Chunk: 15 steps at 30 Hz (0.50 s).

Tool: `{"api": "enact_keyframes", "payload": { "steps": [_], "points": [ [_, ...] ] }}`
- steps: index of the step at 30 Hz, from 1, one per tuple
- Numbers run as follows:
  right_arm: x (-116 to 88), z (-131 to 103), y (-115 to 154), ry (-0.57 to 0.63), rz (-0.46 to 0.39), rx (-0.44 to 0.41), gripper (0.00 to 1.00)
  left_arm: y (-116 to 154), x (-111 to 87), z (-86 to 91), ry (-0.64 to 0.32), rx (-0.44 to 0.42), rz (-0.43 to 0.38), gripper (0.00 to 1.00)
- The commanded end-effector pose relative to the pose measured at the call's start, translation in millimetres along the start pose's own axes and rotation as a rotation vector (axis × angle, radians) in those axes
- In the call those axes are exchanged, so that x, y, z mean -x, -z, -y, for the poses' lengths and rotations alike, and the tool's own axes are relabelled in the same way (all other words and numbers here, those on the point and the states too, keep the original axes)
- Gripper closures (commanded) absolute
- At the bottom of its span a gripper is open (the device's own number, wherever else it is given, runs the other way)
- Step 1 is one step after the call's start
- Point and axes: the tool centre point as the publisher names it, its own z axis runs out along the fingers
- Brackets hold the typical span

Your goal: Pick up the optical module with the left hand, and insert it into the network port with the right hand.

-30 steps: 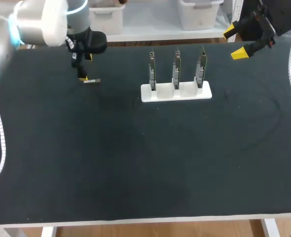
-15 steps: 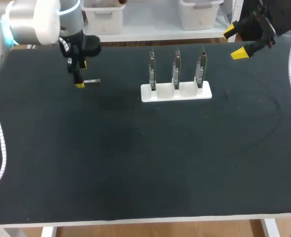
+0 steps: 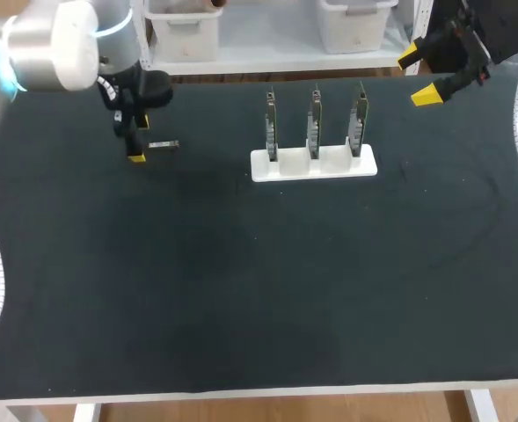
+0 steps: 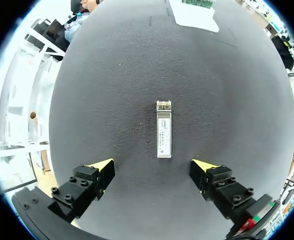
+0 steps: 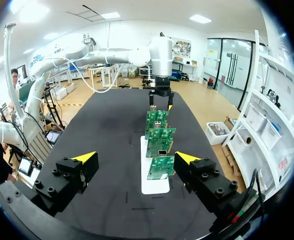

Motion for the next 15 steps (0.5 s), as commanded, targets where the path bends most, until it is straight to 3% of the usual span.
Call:
{"api": "enact_keyframes", "payload": {
  "steps": [1, 15],
  "points": [
    [0.1, 0.2, -0.1, 0.001, 0.0, 0.0, 0.0, -0.4, 4.2, -12.2, -0.009, -0.589, -0.016, 0.0],
    [0.1, 0.2, -0.1, 0.001, 0.0, 0.0, 0.0, -6.0, 9.2, -11.1, -0.002, -0.624, -0.001, 0.0]
  ]
}}
